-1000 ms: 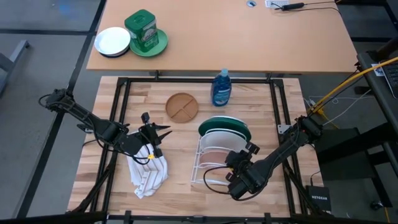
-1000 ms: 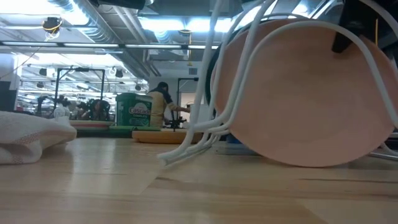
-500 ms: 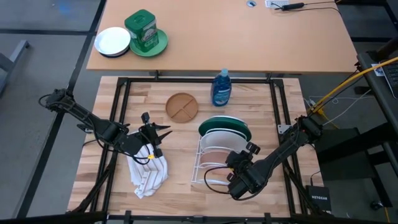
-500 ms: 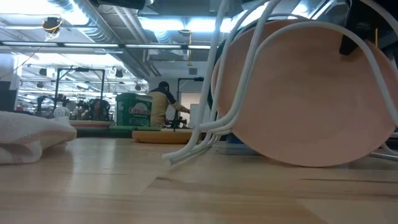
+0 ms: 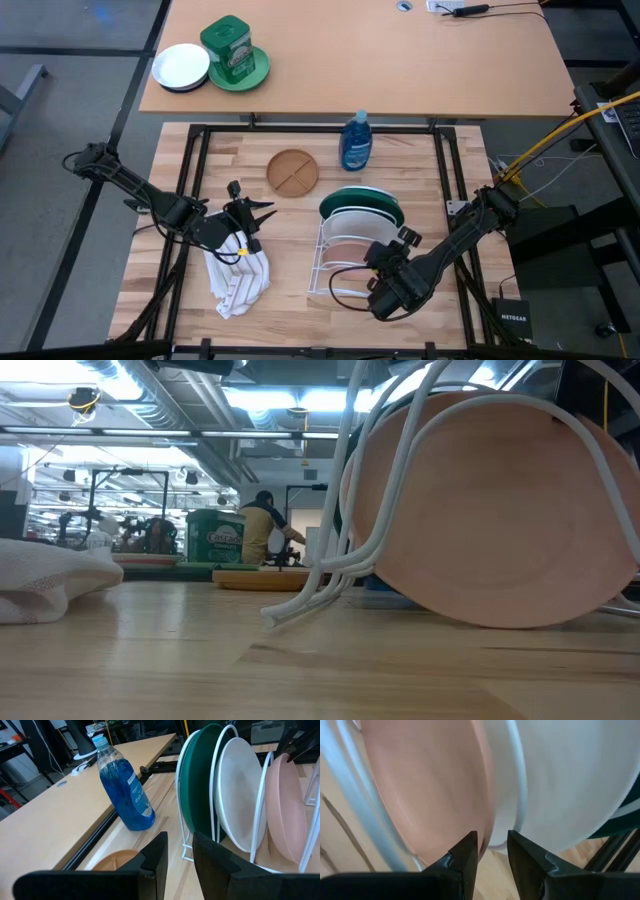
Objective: Sort dishes
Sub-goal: Put the brown plate in the dish rack
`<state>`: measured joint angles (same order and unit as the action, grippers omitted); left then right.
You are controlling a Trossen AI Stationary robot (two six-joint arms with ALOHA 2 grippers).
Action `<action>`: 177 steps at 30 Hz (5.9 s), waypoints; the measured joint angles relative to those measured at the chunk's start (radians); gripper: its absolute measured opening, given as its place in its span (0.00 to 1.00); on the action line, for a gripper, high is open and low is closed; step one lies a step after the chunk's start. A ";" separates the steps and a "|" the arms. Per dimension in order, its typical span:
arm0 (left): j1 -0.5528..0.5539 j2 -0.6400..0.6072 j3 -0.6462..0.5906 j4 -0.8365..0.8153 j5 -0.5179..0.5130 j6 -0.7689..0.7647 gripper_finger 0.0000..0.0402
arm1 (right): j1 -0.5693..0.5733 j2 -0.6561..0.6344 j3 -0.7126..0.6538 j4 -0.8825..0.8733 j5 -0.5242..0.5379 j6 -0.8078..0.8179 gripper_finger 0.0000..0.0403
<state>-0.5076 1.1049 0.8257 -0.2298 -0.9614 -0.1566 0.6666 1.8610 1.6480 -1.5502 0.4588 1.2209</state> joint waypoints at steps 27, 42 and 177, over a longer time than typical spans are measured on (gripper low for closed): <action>0.307 0.231 -0.001 -0.177 0.303 -0.117 0.22 | 0.000 -0.209 0.022 -0.022 0.008 -0.057 0.27; 0.600 0.491 -0.001 -0.011 0.566 0.196 0.45 | 0.000 -0.334 0.022 -0.021 0.184 -0.132 0.27; 0.012 0.377 0.012 0.554 -0.358 0.294 0.00 | -0.335 0.037 0.021 1.336 0.682 -0.419 0.27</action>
<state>-0.4957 1.4822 0.8375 0.3245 -1.3196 0.1371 0.3316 1.8981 1.6695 -0.2144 1.1409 0.8021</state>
